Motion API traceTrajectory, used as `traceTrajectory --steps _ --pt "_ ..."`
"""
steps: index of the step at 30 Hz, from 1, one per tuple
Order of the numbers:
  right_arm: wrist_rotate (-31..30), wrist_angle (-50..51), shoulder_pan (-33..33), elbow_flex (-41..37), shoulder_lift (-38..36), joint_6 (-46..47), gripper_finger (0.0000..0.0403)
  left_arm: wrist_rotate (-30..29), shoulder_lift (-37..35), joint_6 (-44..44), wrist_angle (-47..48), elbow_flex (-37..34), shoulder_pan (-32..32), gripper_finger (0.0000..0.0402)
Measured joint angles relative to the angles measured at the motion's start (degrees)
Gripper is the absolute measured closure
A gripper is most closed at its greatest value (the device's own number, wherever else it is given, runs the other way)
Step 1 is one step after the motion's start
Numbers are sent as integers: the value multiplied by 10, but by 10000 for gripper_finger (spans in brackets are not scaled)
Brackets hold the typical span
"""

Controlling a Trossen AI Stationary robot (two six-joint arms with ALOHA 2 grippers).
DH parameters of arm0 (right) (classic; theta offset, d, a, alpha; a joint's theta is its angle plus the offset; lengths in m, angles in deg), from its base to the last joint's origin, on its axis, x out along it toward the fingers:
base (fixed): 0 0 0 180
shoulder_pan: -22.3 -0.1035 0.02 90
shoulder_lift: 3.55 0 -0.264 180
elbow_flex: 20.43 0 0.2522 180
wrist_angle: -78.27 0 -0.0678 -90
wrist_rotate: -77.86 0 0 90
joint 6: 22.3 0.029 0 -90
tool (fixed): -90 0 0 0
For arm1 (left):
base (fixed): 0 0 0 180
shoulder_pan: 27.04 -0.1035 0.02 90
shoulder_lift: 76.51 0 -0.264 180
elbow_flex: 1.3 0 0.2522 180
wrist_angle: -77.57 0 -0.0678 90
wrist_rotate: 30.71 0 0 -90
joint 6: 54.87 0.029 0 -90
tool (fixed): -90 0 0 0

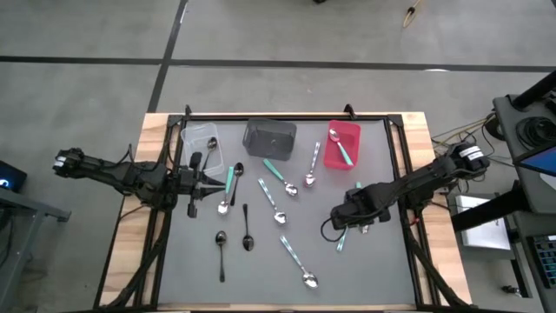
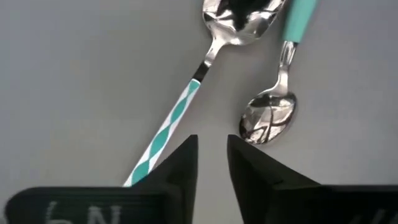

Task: Sort silverware by color (type)
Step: Put the middle right blue patterned spoon into the black bin

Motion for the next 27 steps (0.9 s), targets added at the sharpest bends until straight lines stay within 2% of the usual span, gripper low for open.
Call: traceTrajectory --steps 7,11,27 --pt "0 -30 0 -22 13 18 238 0 0 0 0 0 0 370" --pt "0 -32 0 -24 29 20 212 0 1 0 1 0 0 370" --pt "-10 -56 10 -22 78 8 202 0 5 0 1 0 0 370"
